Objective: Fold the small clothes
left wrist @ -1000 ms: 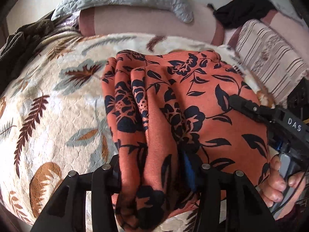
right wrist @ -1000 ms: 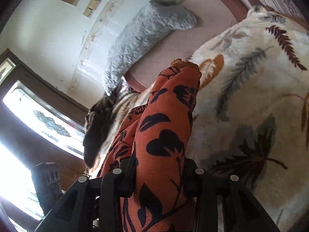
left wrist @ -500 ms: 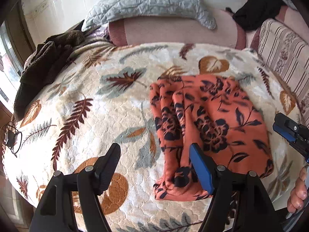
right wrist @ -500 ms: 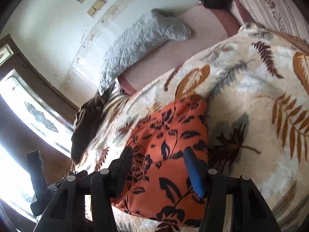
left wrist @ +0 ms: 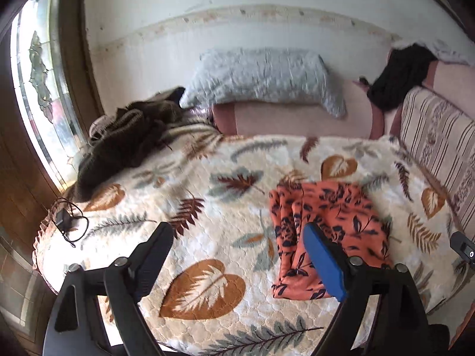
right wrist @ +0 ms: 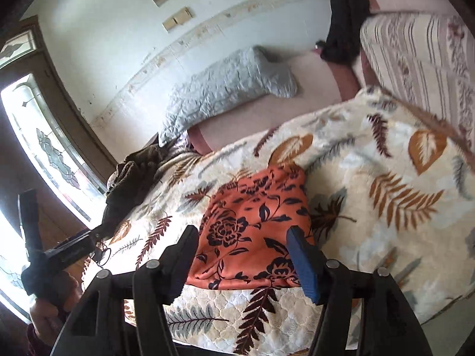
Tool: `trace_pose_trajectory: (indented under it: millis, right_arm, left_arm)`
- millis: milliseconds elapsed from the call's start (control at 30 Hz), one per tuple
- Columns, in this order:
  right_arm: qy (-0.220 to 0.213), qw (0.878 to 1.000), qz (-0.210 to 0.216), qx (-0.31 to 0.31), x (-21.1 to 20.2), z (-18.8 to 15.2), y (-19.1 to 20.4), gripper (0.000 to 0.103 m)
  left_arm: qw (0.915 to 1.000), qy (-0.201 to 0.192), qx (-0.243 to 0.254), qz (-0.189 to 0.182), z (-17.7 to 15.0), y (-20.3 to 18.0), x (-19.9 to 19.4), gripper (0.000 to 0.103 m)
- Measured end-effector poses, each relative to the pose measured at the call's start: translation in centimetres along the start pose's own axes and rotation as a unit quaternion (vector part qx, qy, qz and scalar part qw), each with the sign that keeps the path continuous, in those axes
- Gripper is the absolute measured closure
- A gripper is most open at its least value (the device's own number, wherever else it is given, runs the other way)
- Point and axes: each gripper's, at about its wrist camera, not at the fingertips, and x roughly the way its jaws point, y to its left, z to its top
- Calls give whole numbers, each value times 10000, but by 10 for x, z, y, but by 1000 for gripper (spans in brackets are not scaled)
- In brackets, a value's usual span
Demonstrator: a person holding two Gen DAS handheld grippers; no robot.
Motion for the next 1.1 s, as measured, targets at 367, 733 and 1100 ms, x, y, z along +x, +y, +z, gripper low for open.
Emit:
trace_pose_trajectory:
  millis: [367, 733, 1100]
  right_arm:
    - [-916, 9922, -338, -780, -82, -6, 90, 32]
    - [-1191, 9848, -523, -1150, -102, -14, 122, 32]
    - [-1436, 9798, -646, -1237, -125, -14, 126, 32]
  left_arm:
    - [9948, -852, -201, 511, 8, 43, -102, 5]
    - [9814, -1602, -245, 1029, 13, 51, -150, 0]
    - [9788, -1810, -253, 925, 16, 54, -166, 0]
